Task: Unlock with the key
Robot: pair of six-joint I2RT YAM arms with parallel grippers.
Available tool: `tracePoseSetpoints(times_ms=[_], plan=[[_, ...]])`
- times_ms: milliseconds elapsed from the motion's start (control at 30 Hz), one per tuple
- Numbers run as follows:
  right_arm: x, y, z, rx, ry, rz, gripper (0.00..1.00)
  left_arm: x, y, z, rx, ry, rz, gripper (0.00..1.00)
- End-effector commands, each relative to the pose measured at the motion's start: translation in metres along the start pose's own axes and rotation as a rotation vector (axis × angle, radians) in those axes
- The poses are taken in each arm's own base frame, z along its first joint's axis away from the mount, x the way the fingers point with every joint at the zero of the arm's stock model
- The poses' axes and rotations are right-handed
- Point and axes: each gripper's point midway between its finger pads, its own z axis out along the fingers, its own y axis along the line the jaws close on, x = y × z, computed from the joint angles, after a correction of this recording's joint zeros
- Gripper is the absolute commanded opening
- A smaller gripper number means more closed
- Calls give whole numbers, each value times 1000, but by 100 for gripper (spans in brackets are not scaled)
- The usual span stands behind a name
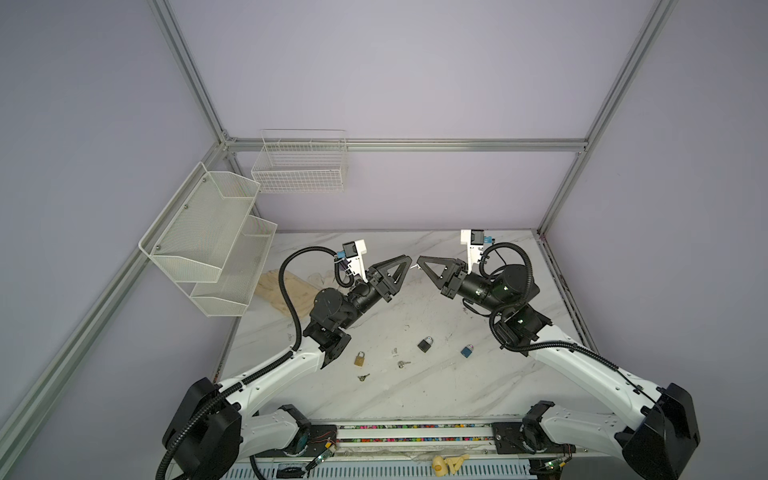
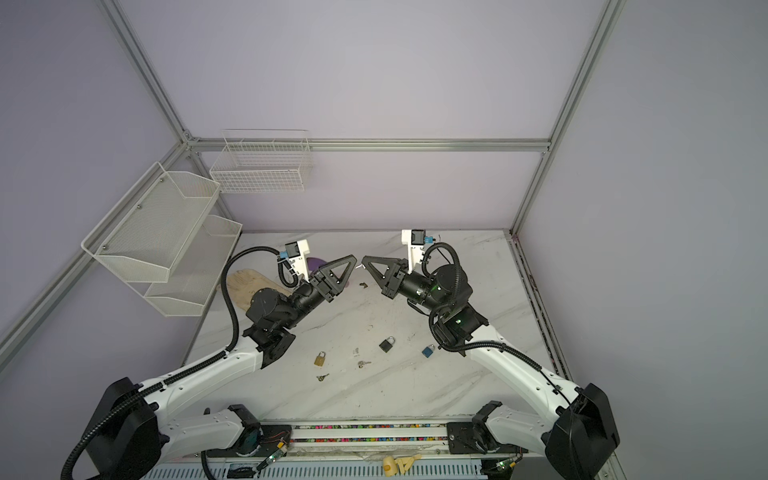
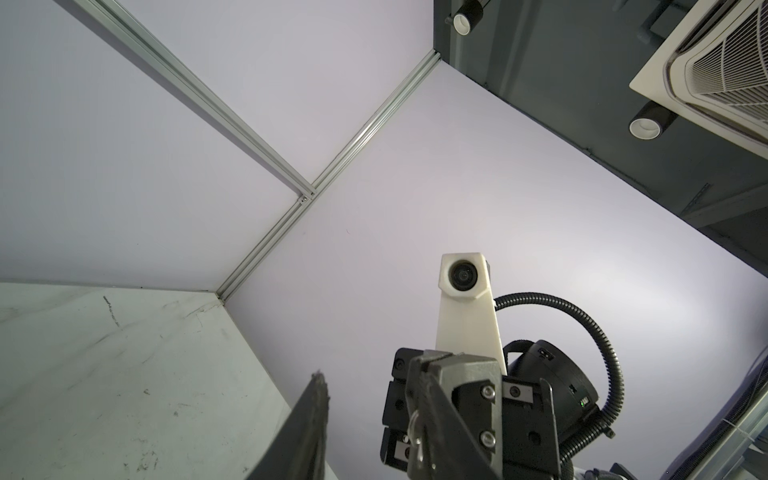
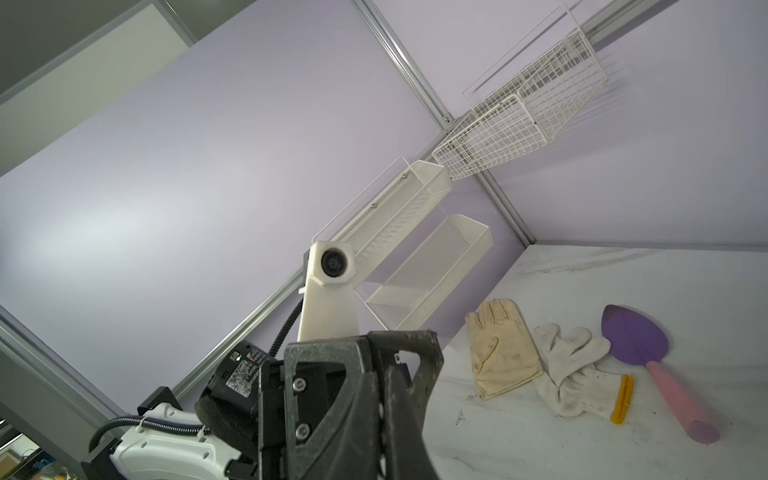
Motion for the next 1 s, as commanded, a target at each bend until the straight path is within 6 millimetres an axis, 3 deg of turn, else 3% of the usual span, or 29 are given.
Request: tracePoseSetpoints(times_ms=[0, 533, 967], plan=[[-20, 13, -5, -24, -102, 9, 0, -6, -7, -5, 34, -58, -19, 33], [-17, 3, 1, 10, -118, 19, 0, 4, -14, 6, 79, -49, -61, 25], [-6, -10, 5, 57, -96, 19, 0, 1, -17, 5, 96, -80, -47, 21]])
